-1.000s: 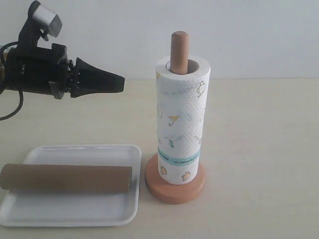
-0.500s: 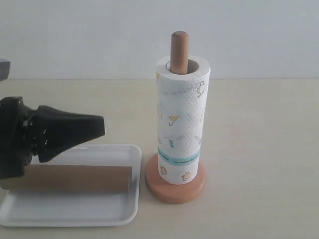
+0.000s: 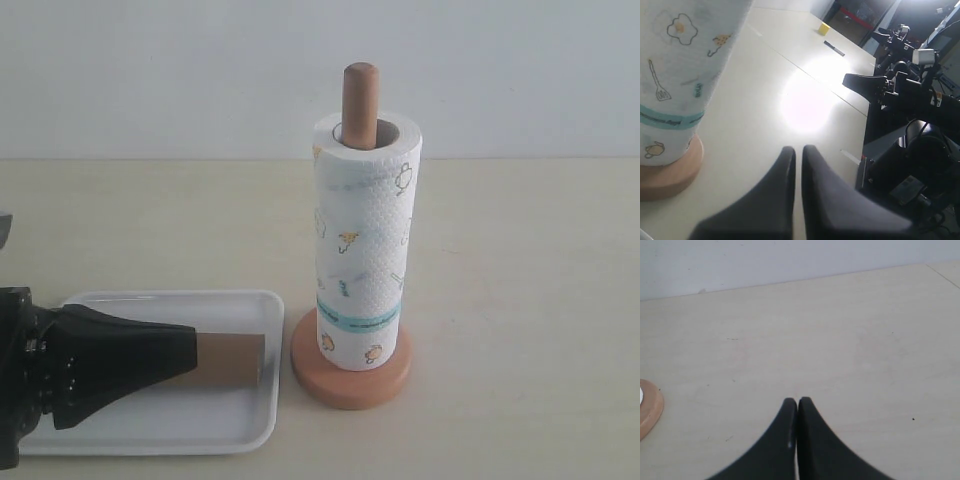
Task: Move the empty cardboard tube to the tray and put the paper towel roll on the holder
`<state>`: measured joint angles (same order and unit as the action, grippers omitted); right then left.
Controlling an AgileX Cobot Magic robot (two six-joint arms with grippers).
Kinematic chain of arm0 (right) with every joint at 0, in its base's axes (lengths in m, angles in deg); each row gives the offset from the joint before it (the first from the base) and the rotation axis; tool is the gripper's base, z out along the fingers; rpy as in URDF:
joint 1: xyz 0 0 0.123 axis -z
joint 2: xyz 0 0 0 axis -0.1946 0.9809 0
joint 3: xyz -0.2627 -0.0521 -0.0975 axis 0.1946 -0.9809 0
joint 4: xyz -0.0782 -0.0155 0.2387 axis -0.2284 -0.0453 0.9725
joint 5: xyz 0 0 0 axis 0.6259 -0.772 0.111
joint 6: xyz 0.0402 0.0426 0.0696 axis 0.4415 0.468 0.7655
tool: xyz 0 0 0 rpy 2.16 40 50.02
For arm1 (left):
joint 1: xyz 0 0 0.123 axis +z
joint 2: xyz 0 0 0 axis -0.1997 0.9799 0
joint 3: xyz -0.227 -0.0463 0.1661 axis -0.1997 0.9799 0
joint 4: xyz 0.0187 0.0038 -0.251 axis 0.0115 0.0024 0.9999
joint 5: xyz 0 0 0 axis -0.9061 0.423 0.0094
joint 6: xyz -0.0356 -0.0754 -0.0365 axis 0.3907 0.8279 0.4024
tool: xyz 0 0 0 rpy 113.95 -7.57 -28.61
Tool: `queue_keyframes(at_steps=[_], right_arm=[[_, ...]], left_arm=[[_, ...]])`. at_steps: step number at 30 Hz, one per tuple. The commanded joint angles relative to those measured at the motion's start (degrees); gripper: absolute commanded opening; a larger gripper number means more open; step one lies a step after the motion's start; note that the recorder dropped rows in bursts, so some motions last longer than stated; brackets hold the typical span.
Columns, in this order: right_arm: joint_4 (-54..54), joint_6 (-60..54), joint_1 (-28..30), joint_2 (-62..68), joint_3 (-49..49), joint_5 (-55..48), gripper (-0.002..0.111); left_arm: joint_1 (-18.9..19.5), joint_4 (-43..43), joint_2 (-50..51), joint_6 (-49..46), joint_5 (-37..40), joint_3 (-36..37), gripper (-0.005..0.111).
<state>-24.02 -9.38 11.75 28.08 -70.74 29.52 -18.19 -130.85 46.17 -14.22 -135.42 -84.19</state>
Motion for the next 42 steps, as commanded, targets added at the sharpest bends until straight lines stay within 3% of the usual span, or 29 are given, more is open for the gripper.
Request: queue_keyframes(at_steps=[1,10,18,25,30,42], right_arm=[[-0.20,-0.12,0.27,-0.29,0.05,0.10,0.000],[-0.20,-0.12,0.27,-0.29,0.05,0.10,0.000],[-0.09,-0.12,0.27,-0.29,0.05,0.11,0.000],[-0.09,-0.12,0.27,-0.29,0.05,0.11,0.000],[-0.09,-0.12,0.27,-0.29,0.05,0.11,0.000],[-0.09,-0.12,0.27,-0.29,0.05,0.11,0.000]], left_arm=[[0.13,0.11,-0.52,0.30,-0.41,0.28,0.004],[0.13,-0.10,-2.34,0.30,-0.41,0.28,0.004],[0.13,0.02,-21.98,-1.28,-0.41,0.28,0.004],[0.13,0.02,-38.36,12.07,27.62,0.56,0.004],[0.13,0.02,-46.52,14.56,43.86,3.63,0.004],[0.13,4.62,-65.14,18.15,62.94,15.23,0.004]])
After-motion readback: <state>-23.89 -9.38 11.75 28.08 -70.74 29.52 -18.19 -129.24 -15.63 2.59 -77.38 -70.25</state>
